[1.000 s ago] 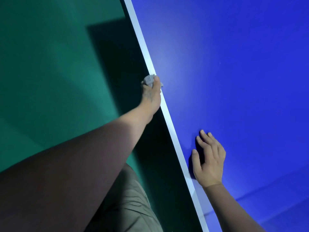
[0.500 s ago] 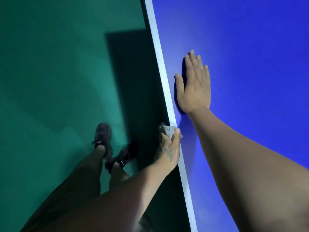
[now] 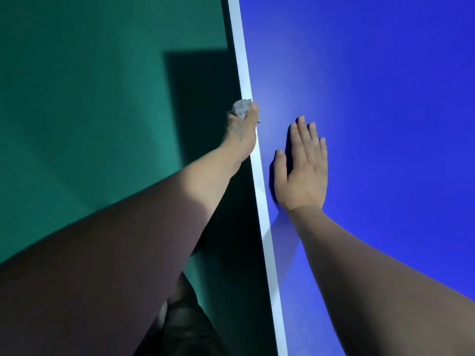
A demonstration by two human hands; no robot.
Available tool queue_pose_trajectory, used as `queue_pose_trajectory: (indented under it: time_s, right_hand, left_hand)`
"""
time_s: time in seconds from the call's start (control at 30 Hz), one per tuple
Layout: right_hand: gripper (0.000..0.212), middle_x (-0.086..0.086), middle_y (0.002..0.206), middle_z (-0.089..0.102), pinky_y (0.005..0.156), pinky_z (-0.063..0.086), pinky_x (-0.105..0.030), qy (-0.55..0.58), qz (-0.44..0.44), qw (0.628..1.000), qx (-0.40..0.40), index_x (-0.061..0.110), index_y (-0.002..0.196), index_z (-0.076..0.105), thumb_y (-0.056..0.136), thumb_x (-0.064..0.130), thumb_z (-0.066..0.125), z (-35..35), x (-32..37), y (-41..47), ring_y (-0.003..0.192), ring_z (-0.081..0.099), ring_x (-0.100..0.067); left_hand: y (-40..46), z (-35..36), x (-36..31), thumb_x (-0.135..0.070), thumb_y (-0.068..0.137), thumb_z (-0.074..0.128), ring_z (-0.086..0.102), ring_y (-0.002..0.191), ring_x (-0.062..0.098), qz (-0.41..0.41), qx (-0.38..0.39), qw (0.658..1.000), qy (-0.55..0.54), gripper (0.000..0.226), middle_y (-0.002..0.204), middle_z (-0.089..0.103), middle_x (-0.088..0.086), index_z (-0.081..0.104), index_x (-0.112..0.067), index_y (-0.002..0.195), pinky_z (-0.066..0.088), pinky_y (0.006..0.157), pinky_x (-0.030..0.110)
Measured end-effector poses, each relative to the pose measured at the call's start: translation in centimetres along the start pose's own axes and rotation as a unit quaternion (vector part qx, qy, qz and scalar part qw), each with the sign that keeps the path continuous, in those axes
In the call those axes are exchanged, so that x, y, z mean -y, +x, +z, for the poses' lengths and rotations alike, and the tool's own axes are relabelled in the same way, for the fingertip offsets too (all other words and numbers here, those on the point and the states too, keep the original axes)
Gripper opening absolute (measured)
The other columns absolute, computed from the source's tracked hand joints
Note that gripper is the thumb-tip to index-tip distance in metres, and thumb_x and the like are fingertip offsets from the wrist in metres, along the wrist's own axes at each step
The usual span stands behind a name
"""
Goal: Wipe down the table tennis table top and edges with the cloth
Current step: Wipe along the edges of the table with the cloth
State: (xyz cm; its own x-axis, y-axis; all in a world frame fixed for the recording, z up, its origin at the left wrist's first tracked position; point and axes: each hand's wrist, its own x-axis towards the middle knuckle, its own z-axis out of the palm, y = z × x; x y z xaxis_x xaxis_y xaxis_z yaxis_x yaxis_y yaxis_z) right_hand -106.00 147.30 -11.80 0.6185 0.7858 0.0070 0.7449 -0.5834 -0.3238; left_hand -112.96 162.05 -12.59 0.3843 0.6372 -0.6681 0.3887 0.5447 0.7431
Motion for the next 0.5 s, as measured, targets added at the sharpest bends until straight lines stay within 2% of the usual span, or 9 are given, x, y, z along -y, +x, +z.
queue_pose_trajectory:
  time_s: [0.07,0.13,0.23,0.3,0.37,0.43,0.5]
  right_hand:
    - [0.059,0.004,0.177,0.025,0.135,0.01,-0.044,-0.001,0.001,1.0,0.001,0.014,0.166,0.036,0.11,0.032,0.043,0.0,0.0,0.1,0.166,0.013,-0.016]
    - [0.059,0.004,0.177,0.025,0.135,0.011,-0.045,-0.002,0.003,1.0,0.0,0.014,0.166,0.037,0.11,0.03,0.044,0.0,0.1,0.1,0.166,0.013,-0.016]
    - [0.059,0.003,0.177,0.026,0.134,0.015,-0.048,-0.002,-0.001,1.0,0.0,0.013,0.166,0.038,0.109,0.03,0.044,0.2,0.1,0.3,0.166,0.014,-0.017]
    - [0.059,0.002,0.176,0.027,0.134,0.016,-0.05,-0.002,-0.001,1.0,-0.002,0.011,0.165,0.038,0.109,0.03,0.044,0.2,0.0,0.3,0.166,0.015,-0.018]
    - [0.059,0.001,0.176,0.028,0.133,0.017,-0.052,0.001,-0.002,1.0,-0.006,0.011,0.165,0.039,0.109,0.029,0.045,0.2,0.0,0.3,0.165,0.016,-0.019]
    - [0.059,-0.001,0.175,0.03,0.133,0.018,-0.053,0.004,-0.001,1.0,-0.01,0.01,0.164,0.041,0.108,0.028,0.046,0.2,0.0,0.3,0.165,0.018,-0.02]
    - [0.059,-0.002,0.175,0.03,0.133,0.019,-0.053,0.002,-0.001,1.0,-0.01,0.009,0.163,0.041,0.107,0.025,0.048,0.2,0.0,0.3,0.165,0.019,-0.021]
  left_hand:
    - [0.0,0.2,0.3,-0.041,0.114,0.039,0.054,0.089,0.003,0.01,-0.014,1.0,-0.006,0.032,0.103,0.057,-0.008,0.051,-0.015,0.13,0.039,0.076,0.009]
    - [-1.4,0.8,1.7,-0.038,0.114,0.042,0.057,0.094,0.001,0.015,-0.034,0.999,-0.007,0.034,0.104,0.058,-0.006,0.051,-0.012,0.132,0.041,0.079,0.01]
    - [-3.9,1.6,4.5,-0.052,0.104,0.046,0.055,0.081,-0.007,0.0,-0.045,0.999,-0.019,0.052,0.099,0.063,-0.006,0.055,-0.005,0.125,0.039,0.081,0.016]
    - [-5.2,1.7,5.4,-0.065,0.099,0.043,0.058,0.096,0.006,-0.032,-0.027,0.999,-0.01,0.066,0.114,0.067,0.002,0.052,-0.008,0.131,0.04,0.088,0.023]
    - [-5.6,1.7,5.6,-0.062,0.107,0.042,0.058,0.113,0.018,-0.067,-0.011,0.998,-0.007,0.061,0.127,0.067,0.002,0.048,-0.012,0.14,0.039,0.096,0.029]
    - [-5.3,1.4,5.3,-0.061,0.107,0.041,0.056,0.122,0.019,-0.072,0.004,0.997,-0.002,0.062,0.126,0.067,-0.002,0.044,-0.012,0.144,0.038,0.103,0.031]
    - [-4.2,0.8,4.4,-0.062,0.102,0.042,0.058,0.115,0.013,-0.048,0.017,0.999,-0.004,0.062,0.115,0.068,-0.005,0.045,-0.012,0.139,0.039,0.1,0.029]
